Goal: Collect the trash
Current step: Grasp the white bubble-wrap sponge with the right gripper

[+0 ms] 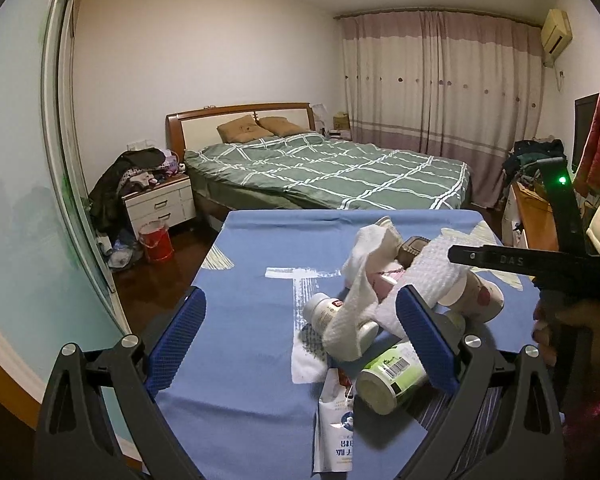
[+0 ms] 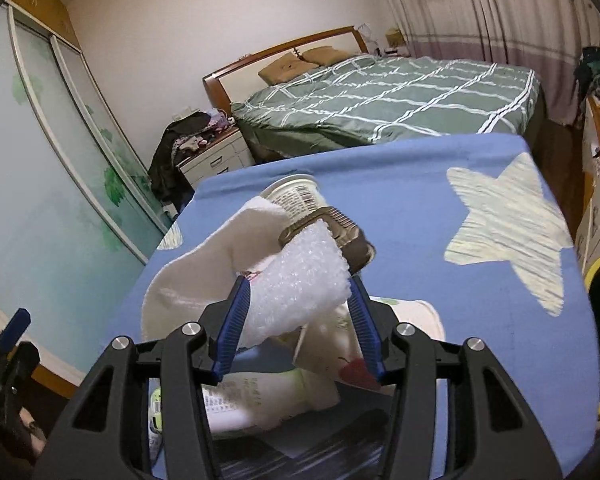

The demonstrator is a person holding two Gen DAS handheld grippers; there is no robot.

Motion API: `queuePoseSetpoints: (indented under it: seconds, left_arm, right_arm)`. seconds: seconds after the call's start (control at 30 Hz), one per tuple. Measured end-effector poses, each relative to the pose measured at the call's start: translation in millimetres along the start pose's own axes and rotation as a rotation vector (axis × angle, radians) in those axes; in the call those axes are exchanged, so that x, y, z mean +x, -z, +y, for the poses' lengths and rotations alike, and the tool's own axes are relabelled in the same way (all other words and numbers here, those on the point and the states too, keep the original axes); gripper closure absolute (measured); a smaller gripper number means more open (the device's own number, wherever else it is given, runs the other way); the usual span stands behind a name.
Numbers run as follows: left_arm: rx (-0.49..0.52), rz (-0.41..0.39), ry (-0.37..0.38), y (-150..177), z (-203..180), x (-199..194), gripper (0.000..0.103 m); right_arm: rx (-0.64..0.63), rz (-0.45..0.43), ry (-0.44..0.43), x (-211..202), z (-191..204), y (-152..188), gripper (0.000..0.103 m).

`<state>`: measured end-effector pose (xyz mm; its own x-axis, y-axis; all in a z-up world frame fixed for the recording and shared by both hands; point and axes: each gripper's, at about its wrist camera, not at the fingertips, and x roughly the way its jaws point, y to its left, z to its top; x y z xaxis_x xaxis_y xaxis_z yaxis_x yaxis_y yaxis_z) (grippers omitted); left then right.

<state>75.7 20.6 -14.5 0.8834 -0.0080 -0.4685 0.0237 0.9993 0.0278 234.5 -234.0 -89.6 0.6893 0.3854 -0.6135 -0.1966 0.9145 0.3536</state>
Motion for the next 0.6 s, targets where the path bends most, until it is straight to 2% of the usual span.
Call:
queuePoseSetpoints:
  seconds: [0.03,0.1,0.3,0.47,0.6]
  left_arm:
    - [-0.001,0.001,0.002,0.2,0.0,0.5,0.009]
    - [0.000,0.003,0.003,1.3,-1.3,1.6,0.009]
    - [0.007,0.003,0.008,2.3,-6.6,0.8,0.008]
    - [0.018,-0.006,0.016,3.1,-10.6,-2.3,0.008]
    - [0.042,-0.009,0.036,3.5,-20.6,-3.3,0.008]
  right_arm:
    - [0.004,-0.001,-0.006,0.6,0.3,-0.1,0.065]
    - [0.006,-0.004,-0.014,1.1,1.5,-1.0,0.086]
    - [-0.028,-0.064,-0.054,-14.9,13.9,-2.6,0.090]
    - [-0.050,-0.152,-0.100,-52.9,23.1,-6.6,0.090]
    - [-0.075,-0.241,-0.070,-91.5,22.8,-11.7,0.090]
